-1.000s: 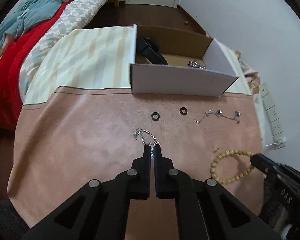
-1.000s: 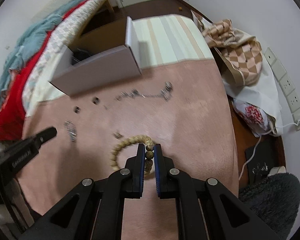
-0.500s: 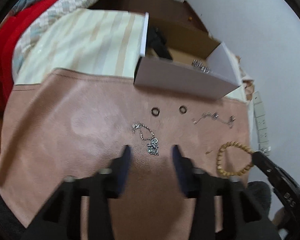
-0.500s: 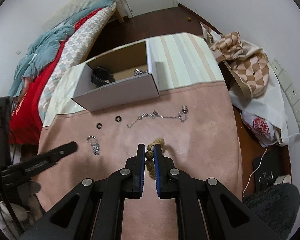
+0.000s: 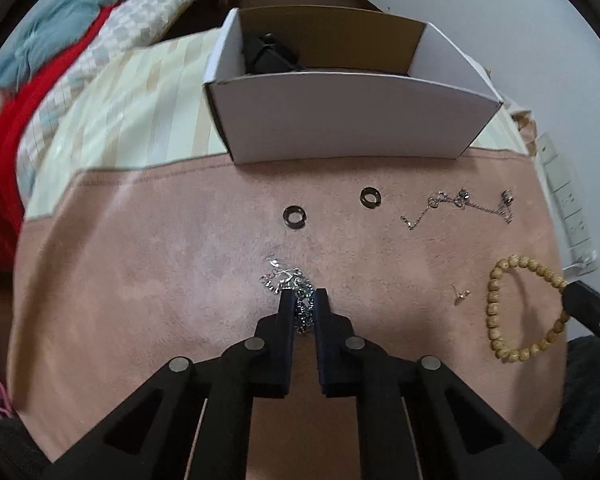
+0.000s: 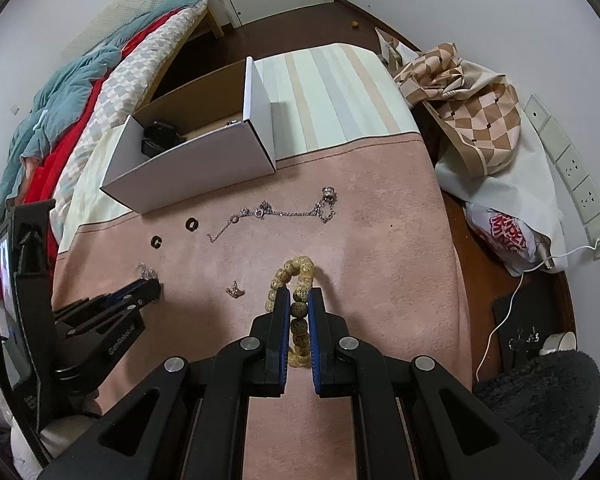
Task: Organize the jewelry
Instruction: 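Carry both bracelets into the white box and open both tools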
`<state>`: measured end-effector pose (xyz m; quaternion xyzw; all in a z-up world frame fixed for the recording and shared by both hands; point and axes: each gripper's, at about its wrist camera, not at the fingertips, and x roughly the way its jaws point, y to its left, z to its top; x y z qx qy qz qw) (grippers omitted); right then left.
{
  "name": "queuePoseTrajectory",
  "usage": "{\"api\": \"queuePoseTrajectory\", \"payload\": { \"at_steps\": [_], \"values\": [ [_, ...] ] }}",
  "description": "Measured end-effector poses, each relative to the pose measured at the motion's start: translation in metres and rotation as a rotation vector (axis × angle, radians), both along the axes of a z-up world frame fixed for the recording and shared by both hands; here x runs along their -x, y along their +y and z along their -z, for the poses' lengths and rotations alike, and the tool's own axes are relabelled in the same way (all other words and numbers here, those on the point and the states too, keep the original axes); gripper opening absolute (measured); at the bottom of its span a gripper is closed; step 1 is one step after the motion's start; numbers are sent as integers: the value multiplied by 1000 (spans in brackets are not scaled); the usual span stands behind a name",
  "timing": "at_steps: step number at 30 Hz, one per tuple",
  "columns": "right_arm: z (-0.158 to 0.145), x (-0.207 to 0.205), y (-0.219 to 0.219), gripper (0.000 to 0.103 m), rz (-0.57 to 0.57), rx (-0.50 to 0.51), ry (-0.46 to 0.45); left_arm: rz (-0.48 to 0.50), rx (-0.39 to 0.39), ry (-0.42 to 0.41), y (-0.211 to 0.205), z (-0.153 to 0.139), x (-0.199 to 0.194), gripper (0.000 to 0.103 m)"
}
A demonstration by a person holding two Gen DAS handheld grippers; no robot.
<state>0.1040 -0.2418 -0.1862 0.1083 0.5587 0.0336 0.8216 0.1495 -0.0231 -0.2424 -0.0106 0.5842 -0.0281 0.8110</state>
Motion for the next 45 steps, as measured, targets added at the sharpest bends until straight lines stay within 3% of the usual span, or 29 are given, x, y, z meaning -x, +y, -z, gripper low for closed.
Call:
{"api": "queuePoseTrajectory", "payload": {
  "at_steps": [8, 15, 24, 30, 36, 45],
  "values": [
    [-22, -1, -2, 9, 3, -54, -43, -63, 170, 29, 41, -29, 26, 6],
    [-45, -6, 4, 9, -18, -95, -83, -64, 243, -37, 50, -73, 30, 6],
    [-104, -33, 10, 9, -64, -194, -169, -30, 327, -164, 39, -143, -7, 6],
    [-136, -79, 29, 9, -128, -164, -229, -12, 336, -228, 37, -170, -55, 6],
    [-127, -142, 49, 9, -183, -161, -177, -8, 296, -184, 43, -152, -105, 6],
    [-64, -214, 78, 9, -254, -125, -21, -29, 320, -13, 46, -85, -134, 6]
  ]
}}
